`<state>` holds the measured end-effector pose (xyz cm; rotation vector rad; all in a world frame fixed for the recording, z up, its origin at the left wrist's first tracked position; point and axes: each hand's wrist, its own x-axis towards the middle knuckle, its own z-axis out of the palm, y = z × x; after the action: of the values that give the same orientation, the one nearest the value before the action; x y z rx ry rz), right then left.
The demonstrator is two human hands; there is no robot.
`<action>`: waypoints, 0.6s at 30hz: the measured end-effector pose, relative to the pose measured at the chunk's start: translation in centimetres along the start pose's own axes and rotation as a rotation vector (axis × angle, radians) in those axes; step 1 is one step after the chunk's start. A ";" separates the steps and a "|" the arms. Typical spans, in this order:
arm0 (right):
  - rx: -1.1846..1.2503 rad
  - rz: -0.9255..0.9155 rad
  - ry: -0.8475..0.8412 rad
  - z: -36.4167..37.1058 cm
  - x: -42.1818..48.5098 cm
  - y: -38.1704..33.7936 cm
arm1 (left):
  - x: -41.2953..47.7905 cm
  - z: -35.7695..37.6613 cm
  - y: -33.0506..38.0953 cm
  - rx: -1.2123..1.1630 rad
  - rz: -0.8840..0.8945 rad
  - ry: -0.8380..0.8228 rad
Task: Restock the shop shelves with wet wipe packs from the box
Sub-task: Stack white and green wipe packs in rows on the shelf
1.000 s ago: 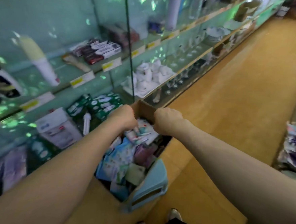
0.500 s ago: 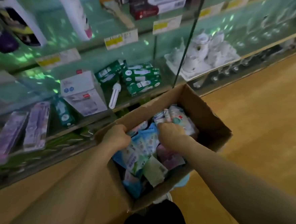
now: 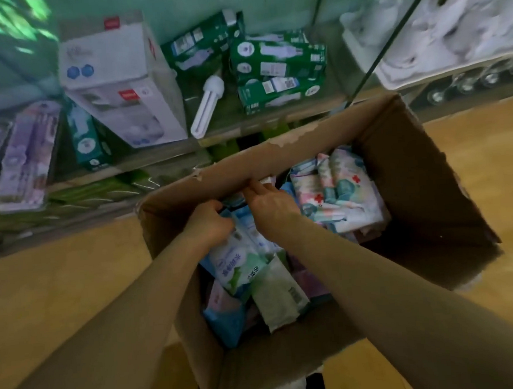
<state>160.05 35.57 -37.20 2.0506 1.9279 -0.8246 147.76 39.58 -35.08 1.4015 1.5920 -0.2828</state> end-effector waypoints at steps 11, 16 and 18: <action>-0.111 0.112 0.004 1.8 2.8 0.4 | 1.6 1.7 -1.8 -0.186 -0.087 -0.040; 0.119 0.154 0.043 0.9 2.6 2.4 | 1.5 0.8 -1.4 -0.376 -0.188 -0.013; 0.301 0.094 0.104 0.2 1.5 3.3 | 1.1 0.1 -1.0 -0.476 -0.267 -0.031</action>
<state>163.14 36.33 -38.92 2.3789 1.8344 -1.0616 147.08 39.87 -36.40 0.8197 1.6835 -0.0705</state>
